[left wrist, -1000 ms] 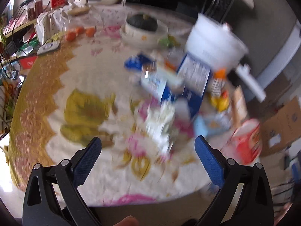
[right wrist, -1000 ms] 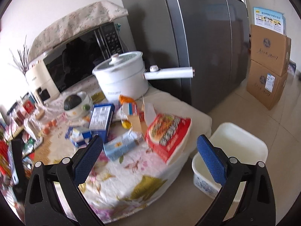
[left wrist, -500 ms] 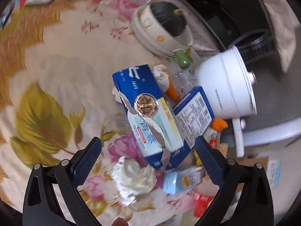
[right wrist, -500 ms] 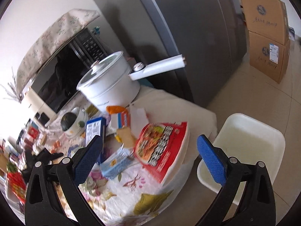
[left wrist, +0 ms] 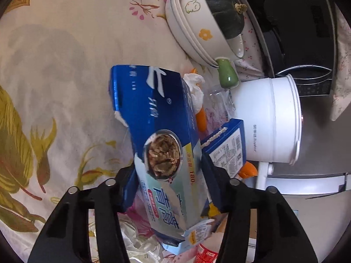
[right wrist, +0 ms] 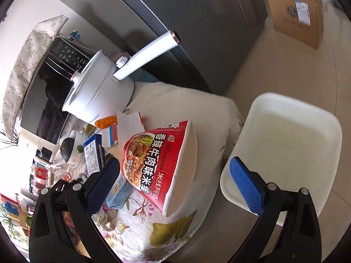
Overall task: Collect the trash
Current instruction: 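Reach the left tool to the torn blue toothpaste box and grasp it, then lift the toothpaste box with the left tool and carry it over the white bin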
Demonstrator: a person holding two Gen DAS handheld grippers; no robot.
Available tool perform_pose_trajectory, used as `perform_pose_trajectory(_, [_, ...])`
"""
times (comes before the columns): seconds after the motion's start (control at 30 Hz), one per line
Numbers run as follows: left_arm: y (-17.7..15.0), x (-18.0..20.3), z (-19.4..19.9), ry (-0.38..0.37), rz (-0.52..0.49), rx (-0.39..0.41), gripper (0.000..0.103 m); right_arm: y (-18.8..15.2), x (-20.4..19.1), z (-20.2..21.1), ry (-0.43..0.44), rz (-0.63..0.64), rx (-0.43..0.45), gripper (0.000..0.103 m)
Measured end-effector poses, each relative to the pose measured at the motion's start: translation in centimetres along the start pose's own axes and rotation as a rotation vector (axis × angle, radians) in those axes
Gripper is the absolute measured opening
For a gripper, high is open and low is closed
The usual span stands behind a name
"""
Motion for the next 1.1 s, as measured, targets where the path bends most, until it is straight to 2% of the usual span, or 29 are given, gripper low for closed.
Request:
perform_pose_trajectory(0.1, [-0.1,0.5,1.6,-0.050,-0.034,0.029,0.042,-0.3,0.4,-0.9,0.043,-0.032,-0.054,0.096])
perform_pose_trajectory(0.27, [-0.9,3.2,6.1,-0.115,-0.162,0.131,0.033,-0.3,1.3,-2.7,0.119,-0.098,-0.126,0.096])
perform_pose_trajectory(0.4, [-3.6,5.5,10.5,-0.145,-0.304,0.236,0.031,0.3,1.4,-3.8,0.144,-0.094,-0.130,0.096])
perform_pose_trajectory(0.5, [-5.7,6.8,12.0,-0.163,-0.389,0.273,0.030,0.4,1.6,-4.6,0.145,-0.086,-0.142,0.091])
perform_pose_trajectory(0.63, [-7.7,8.2,12.2,-0.172,-0.474,0.255,0.030,0.2,1.6,-5.6,0.169,-0.073,-0.175,0.074])
perform_pose_trajectory(0.73, [-8.6,8.4,11.9,-0.181,-0.498,0.230,0.030,0.0,1.3,-5.9,0.180,-0.054,-0.185,0.067])
perform_pose_trajectory(0.77, [-8.7,8.5,11.5,-0.178,-0.505,0.221,0.030,0.0,1.3,-5.9,0.188,-0.051,-0.183,0.062])
perform_pose_trajectory(0.8, [-8.8,8.3,11.2,-0.176,-0.508,0.212,0.030,0.1,1.1,-5.9,0.217,-0.047,-0.180,0.058])
perform_pose_trajectory(0.83, [-9.3,8.2,11.0,-0.174,-0.512,0.206,0.030,0.1,1.0,-5.8,0.234,-0.040,-0.180,0.047])
perform_pose_trajectory(0.87, [-9.8,8.3,10.9,-0.172,-0.518,0.200,0.030,0.2,0.7,-5.7,0.241,-0.030,-0.175,0.040])
perform_pose_trajectory(1.1, [-11.0,8.6,9.7,-0.145,-0.555,0.185,0.030,0.0,-1.2,-4.7,0.278,0.054,-0.150,0.018])
Point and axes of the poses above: each gripper's, at about its wrist camera, not at the fingertips, and z roughly against the way its jaws point, x to its right, y to its top, the point moved 1 cm from there along -z, roughly the way its jaws point, and after that the axes turned 3 degrees about -z, right-handed, at the moved point
